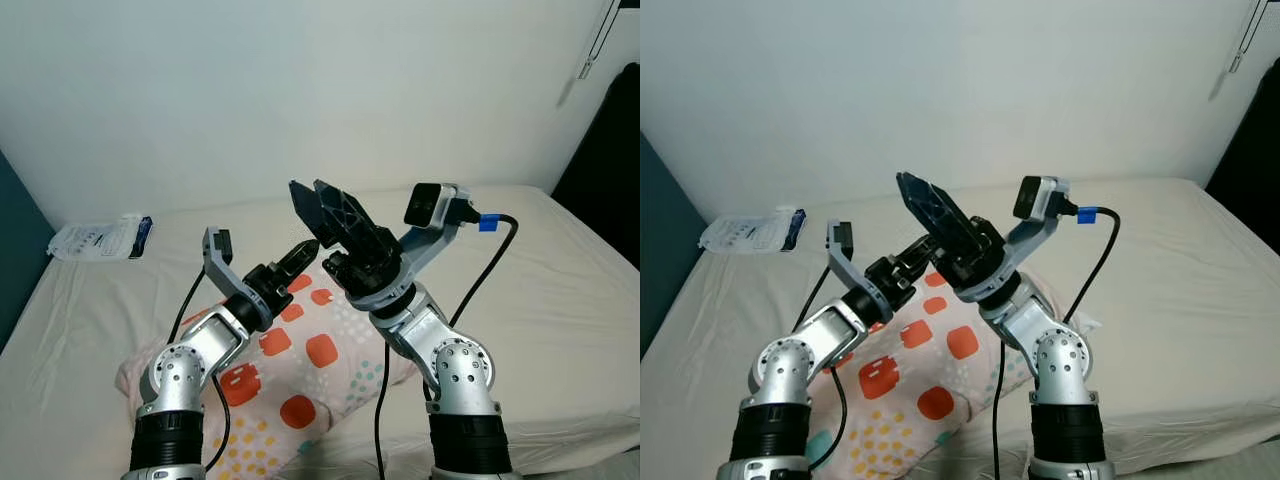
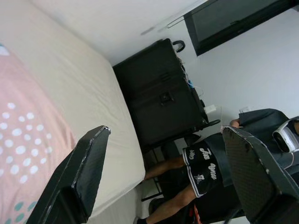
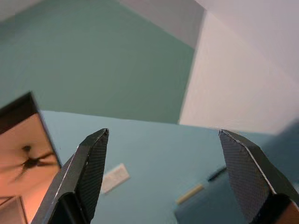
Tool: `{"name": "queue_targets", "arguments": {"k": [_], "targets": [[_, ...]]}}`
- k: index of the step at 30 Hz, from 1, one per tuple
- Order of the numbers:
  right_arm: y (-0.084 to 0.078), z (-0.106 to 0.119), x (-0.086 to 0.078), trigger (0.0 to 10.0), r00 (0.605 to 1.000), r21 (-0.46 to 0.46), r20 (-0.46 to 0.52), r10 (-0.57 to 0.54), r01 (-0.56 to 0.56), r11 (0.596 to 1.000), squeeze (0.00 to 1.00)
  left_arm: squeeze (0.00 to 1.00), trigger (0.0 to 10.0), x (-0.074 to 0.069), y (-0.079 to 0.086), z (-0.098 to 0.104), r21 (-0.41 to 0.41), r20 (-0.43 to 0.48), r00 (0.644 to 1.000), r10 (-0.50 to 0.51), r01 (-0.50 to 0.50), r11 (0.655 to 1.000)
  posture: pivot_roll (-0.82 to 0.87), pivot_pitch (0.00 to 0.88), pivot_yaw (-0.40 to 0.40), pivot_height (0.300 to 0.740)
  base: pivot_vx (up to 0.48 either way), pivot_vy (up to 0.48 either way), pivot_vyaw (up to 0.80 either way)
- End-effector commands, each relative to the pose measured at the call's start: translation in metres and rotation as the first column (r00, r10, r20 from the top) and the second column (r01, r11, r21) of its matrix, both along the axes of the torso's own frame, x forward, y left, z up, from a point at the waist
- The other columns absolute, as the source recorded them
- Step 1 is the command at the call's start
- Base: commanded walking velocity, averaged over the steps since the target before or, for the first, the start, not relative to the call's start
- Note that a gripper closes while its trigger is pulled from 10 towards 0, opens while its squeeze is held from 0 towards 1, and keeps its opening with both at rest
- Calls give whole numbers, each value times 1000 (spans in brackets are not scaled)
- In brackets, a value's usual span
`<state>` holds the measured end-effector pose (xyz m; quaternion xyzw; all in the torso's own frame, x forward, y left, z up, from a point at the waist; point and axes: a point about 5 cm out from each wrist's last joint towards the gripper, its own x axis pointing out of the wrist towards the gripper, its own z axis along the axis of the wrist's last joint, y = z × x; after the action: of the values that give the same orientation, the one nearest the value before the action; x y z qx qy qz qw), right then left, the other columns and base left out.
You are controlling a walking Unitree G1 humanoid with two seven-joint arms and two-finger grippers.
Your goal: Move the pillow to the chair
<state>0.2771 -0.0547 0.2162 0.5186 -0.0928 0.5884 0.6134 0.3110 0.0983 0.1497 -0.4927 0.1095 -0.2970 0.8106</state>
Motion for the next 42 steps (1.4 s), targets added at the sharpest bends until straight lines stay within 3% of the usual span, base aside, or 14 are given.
{"name": "queue_targets", "arguments": {"k": [1, 7, 15, 18, 20, 25, 30, 31, 33, 37, 42], "targets": [[11, -11, -1, 10000, 998, 6, -57, 13, -13, 1000, 0, 0, 10000, 2, 0, 2, -11, -2, 1000, -4, 4, 1000, 77, 0, 36, 740, 0, 0, 0], [14, -40, 5, 10000, 983, -98, -179, -41, 24, 995, 0, 0, 10000, 3, 1, 12, -49, 25, 1000, 0, 1, 999, 79, 0, 39, 740, 0, 0, 0], [14, -46, 8, 10000, 978, -146, -188, -92, 65, 987, 0, 0, 10000, 3, 2, 14, -66, 27, 1000, 5, -3, 998, 79, 0, 39, 740, 0, 0, 0], [13, -25, 1, 10000, 993, -62, -112, -33, 26, 998, 0, 0, 10000, 2, 2, 8, -15, 15, 1000, -9, 9, 1000, 80, 0, 39, 740, 0, 0, 0], [13, -25, 1, 10000, 993, -62, -112, -33, 26, 998, 0, 0, 10000, 2, 2, 8, -15, 15, 1000, -9, 9, 1000, 80, 0, 39, 740, 0, 0, 0], [10, 15, -14, 10000, 997, 89, 61, 55, -61, 994, 0, 0, 10000, -1, 3, -7, 26, -23, 1000, -14, 14, 1000, 77, 0, 40, 740, 0, 0, 0], [10, 22, -17, 10000, 992, 104, 103, 79, -89, 991, 0, 0, 10000, -1, 3, -8, 22, -32, 999, -11, 11, 1000, 77, 0, 37, 740, 0, 0, 0], [12, 9, -9, 10000, 998, 61, 31, 47, -49, 997, 0, 0, 10000, 0, 4, -5, 1, -20, 1000, -4, 4, 1000, 82, 0, 32, 740, 0, 0, 0], [12, 9, -9, 10000, 998, 61, 31, 47, -49, 997, 0, 0, 10000, 0, 4, -5, 1, -20, 1000, -4, 4, 1000, 82, 0, 32, 740, 0, 0, 0], [8, -37, 11, 10000, 972, -75, -215, -100, 86, 993, 0, 0, 10000, 5, 11, 11, -93, 15, 999, 31, -29, 995, 83, 0, 34, 740, 0, 0, 0], [6, -48, 13, 10000, 955, -120, -262, -137, 109, 987, 0, 0, 10000, 5, 12, 14, -106, 23, 999, 34, -31, 994, 80, 0, 38, 740, 0, 0, 0]]}}
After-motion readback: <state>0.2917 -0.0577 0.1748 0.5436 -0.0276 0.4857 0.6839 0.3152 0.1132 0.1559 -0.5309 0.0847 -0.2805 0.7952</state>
